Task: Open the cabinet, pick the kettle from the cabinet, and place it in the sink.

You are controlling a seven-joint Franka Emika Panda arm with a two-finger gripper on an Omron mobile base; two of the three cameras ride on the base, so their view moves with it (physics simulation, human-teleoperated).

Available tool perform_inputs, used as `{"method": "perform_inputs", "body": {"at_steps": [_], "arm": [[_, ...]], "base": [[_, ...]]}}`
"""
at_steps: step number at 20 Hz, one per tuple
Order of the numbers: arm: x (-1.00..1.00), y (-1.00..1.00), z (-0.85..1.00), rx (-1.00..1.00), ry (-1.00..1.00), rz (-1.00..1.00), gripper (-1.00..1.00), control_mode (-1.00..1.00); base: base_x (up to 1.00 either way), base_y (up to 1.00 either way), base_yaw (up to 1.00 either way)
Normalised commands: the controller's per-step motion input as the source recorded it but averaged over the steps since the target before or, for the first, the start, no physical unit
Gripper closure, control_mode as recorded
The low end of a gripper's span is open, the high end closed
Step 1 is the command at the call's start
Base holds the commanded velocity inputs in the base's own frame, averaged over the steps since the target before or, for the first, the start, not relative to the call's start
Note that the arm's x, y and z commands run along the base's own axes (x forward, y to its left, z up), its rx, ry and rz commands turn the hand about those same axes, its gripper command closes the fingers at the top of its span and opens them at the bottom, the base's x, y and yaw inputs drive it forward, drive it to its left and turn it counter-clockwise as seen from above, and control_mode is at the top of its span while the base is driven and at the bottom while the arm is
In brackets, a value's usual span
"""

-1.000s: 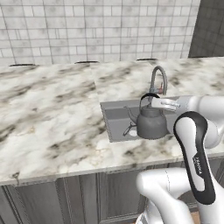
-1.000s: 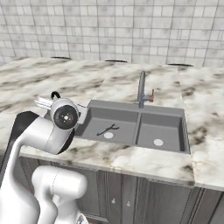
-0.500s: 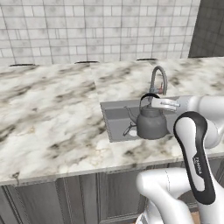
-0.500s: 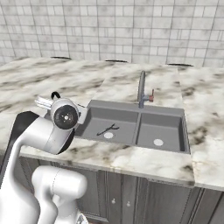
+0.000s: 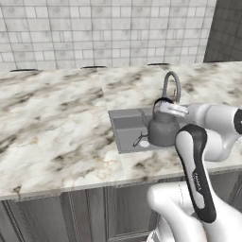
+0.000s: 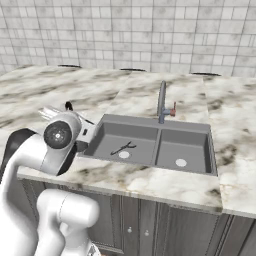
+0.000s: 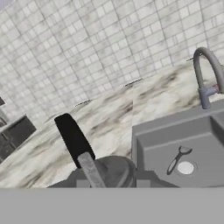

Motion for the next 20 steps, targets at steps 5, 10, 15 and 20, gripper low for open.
{"method": "perform_inputs", "body": {"at_steps": [5,10,15,20], "arm": [[0.25,0.04,0.08,0.0,0.04,-0.34,1.0,-1.0],[0.26,0.0,0.05,0.0,0.13,-0.29,1.0,-1.0],[0.26,0.0,0.01,0.0,0.18,-0.34,1.0,-1.0],[0.22,-0.1,0.0,0.0,0.1,-0.29,1.0,-1.0]], "base": [[0.0,0.0,0.0],[0.0,0.0,0.0],[0.0,0.0,0.0],[0.0,0.0,0.0]]}}
